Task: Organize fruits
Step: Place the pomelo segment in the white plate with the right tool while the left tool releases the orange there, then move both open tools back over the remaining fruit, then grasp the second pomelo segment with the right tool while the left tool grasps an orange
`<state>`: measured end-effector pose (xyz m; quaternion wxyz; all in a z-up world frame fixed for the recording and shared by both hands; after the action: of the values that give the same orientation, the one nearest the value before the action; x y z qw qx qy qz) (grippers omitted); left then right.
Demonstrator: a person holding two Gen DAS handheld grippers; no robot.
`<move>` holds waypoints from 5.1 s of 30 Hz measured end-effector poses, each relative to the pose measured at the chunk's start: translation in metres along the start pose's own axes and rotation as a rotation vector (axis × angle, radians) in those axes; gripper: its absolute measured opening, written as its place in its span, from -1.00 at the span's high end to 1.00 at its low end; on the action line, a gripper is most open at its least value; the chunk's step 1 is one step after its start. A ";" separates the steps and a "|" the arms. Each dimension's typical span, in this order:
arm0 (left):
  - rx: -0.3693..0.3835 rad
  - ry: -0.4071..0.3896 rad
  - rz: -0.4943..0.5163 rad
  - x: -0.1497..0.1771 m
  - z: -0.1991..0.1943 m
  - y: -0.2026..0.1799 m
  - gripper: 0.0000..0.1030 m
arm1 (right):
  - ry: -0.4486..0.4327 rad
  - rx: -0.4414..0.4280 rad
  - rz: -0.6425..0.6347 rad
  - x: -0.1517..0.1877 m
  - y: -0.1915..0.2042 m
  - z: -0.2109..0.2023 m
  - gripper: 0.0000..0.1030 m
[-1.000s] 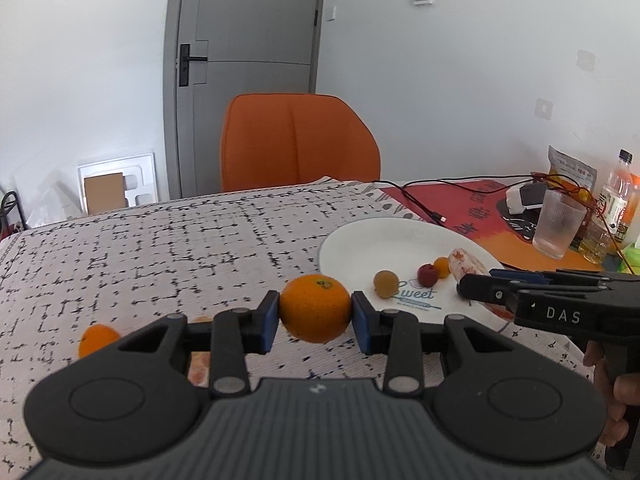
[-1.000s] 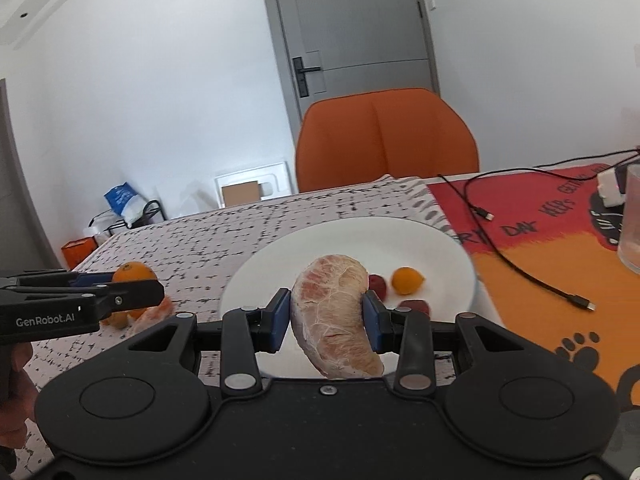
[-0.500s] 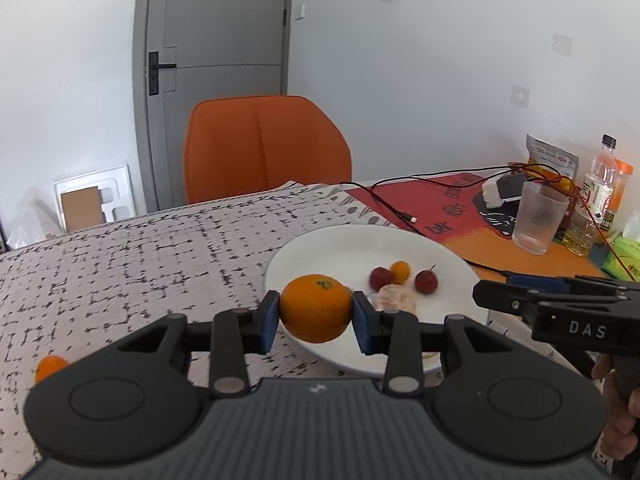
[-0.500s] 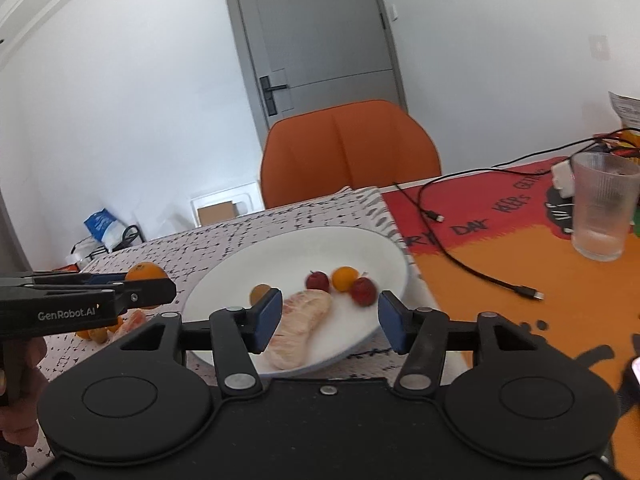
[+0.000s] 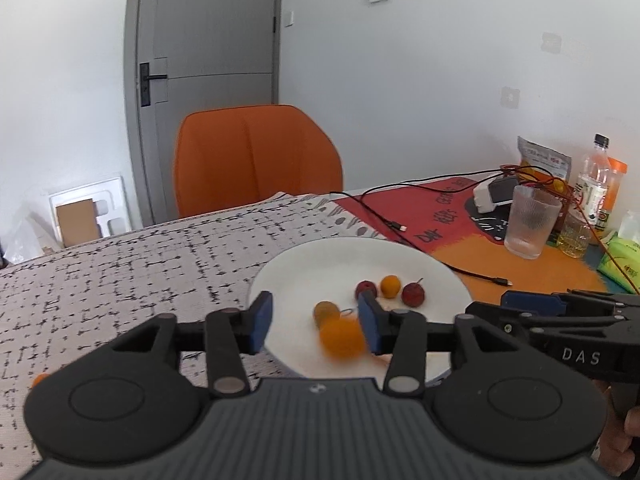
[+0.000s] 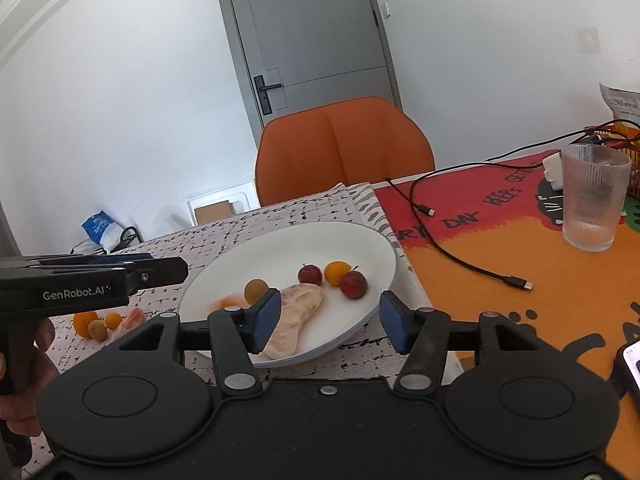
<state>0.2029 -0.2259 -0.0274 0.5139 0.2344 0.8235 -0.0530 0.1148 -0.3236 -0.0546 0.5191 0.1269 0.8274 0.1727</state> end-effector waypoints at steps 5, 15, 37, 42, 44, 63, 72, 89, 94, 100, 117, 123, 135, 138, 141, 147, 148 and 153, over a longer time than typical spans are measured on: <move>-0.038 0.000 -0.017 0.005 -0.009 0.013 -0.23 | 0.003 -0.015 -0.016 0.002 0.010 0.001 -0.17; -0.090 0.016 -0.050 0.016 -0.022 0.034 -0.63 | 0.011 -0.029 -0.039 0.005 0.030 0.002 -0.42; -0.187 0.023 -0.135 0.041 -0.054 0.087 -0.91 | 0.044 -0.077 -0.067 0.017 0.069 0.013 -1.00; -0.219 0.017 -0.161 0.046 -0.063 0.103 -0.91 | 0.053 -0.090 -0.083 0.019 0.080 0.016 -1.00; -0.227 0.013 -0.169 0.048 -0.067 0.109 -0.91 | 0.058 -0.095 -0.086 0.020 0.083 0.017 -1.00; -0.343 -0.015 -0.265 0.062 -0.100 0.169 -1.00 | 0.106 -0.166 -0.137 0.035 0.128 0.029 -1.00; -0.327 0.024 -0.278 0.078 -0.099 0.179 -0.99 | 0.139 -0.195 -0.159 0.044 0.147 0.037 -1.00; -0.267 0.070 -0.313 0.098 -0.077 0.187 -0.45 | 0.211 -0.230 -0.178 0.061 0.173 0.063 -0.78; -0.263 0.080 -0.332 0.102 -0.069 0.186 -0.30 | 0.253 -0.242 -0.183 0.067 0.180 0.076 -0.57; -0.248 0.103 -0.335 0.107 -0.058 0.186 -0.18 | 0.293 -0.254 -0.190 0.074 0.187 0.089 -0.28; -0.196 0.136 -0.361 0.111 -0.029 0.189 0.02 | 0.359 -0.255 -0.199 0.082 0.199 0.121 -0.15; -0.190 0.142 -0.370 0.112 -0.031 0.191 0.27 | 0.355 -0.253 -0.229 0.084 0.207 0.125 -0.13; -0.231 0.137 -0.387 0.116 -0.051 0.201 0.27 | 0.318 -0.220 -0.323 0.091 0.216 0.126 0.23; -0.235 0.135 -0.386 0.116 -0.053 0.200 0.27 | 0.316 -0.212 -0.320 0.089 0.211 0.123 0.30; -0.234 0.130 -0.385 0.116 -0.056 0.199 0.27 | 0.316 -0.204 -0.313 0.087 0.205 0.121 0.32; -0.240 0.124 -0.394 0.118 -0.061 0.201 0.27 | 0.312 -0.182 -0.307 0.084 0.199 0.118 0.34; -0.244 0.123 -0.395 0.118 -0.062 0.202 0.27 | 0.313 -0.182 -0.304 0.084 0.200 0.119 0.34; -0.263 0.108 -0.409 0.119 -0.072 0.209 0.27 | 0.306 -0.176 -0.335 0.085 0.208 0.127 0.32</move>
<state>0.1927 0.0219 -0.0651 0.4738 -0.0038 0.8799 -0.0358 0.1994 -0.0824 -0.0884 0.4182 -0.0857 0.8876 0.1729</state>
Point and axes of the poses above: each gripper's, at about its wrist camera, not at the fingertips, and z roughly the way its jaws point, y to its left, x to its underside, the point moved 6 cm from there along z, roughly the way its jaws point, and after that the axes turned 11 degrees about z, right-handed, at the moved point
